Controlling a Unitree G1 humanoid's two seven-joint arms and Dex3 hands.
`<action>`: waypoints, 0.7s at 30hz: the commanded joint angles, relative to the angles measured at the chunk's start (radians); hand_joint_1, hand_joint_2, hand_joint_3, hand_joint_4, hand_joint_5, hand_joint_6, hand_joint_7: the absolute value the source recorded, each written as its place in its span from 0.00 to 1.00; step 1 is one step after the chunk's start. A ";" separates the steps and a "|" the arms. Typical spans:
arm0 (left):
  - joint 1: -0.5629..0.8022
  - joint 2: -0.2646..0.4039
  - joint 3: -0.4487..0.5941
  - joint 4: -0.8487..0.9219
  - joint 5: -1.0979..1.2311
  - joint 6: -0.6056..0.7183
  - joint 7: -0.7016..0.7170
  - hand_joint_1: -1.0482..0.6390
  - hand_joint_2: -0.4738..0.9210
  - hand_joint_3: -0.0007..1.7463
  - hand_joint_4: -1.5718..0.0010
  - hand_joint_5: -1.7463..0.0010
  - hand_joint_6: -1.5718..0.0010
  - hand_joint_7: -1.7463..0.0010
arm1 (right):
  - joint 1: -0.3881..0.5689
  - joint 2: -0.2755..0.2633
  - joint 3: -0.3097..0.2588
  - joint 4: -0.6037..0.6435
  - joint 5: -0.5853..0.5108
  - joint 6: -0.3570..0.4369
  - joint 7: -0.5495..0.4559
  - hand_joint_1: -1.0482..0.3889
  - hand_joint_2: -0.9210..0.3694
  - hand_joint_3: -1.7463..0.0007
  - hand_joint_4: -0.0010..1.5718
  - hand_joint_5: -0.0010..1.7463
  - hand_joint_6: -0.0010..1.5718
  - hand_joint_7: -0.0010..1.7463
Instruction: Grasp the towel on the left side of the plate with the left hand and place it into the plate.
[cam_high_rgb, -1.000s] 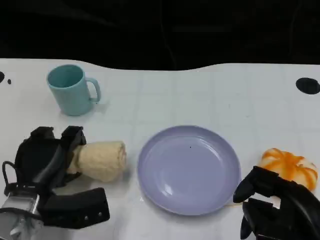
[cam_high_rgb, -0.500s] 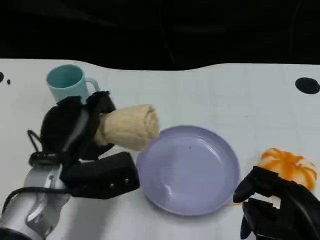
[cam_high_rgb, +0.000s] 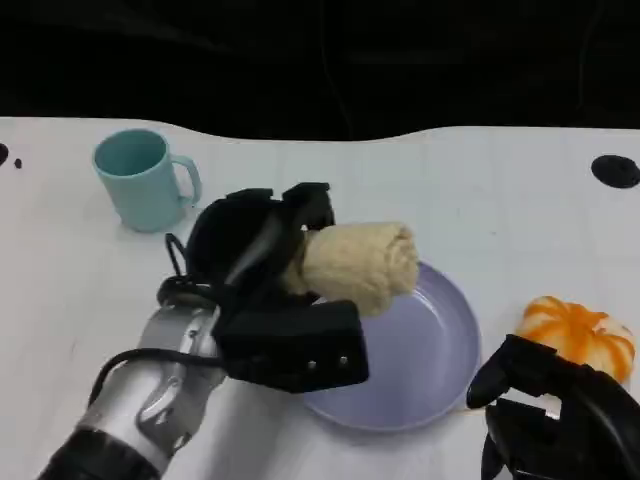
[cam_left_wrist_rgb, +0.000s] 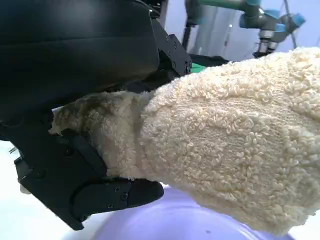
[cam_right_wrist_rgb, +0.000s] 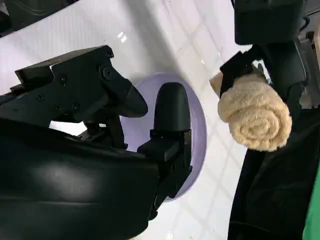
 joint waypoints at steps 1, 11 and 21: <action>-0.038 -0.030 -0.028 0.043 0.013 0.021 -0.040 0.49 0.71 0.53 0.42 0.00 0.57 0.01 | 0.009 -0.009 -0.020 -0.009 0.009 -0.008 0.002 0.68 0.15 0.41 0.40 1.00 0.31 0.92; -0.056 -0.034 -0.065 0.033 0.000 0.036 -0.213 0.44 0.95 0.12 0.60 0.28 0.50 0.85 | 0.011 -0.012 -0.022 -0.008 0.003 -0.012 0.005 0.66 0.16 0.42 0.41 1.00 0.32 0.91; -0.036 0.018 -0.081 -0.034 0.013 0.023 -0.309 0.15 1.00 0.01 0.87 0.93 0.90 1.00 | 0.011 -0.011 -0.027 -0.008 0.008 -0.011 0.010 0.65 0.16 0.41 0.41 1.00 0.33 0.90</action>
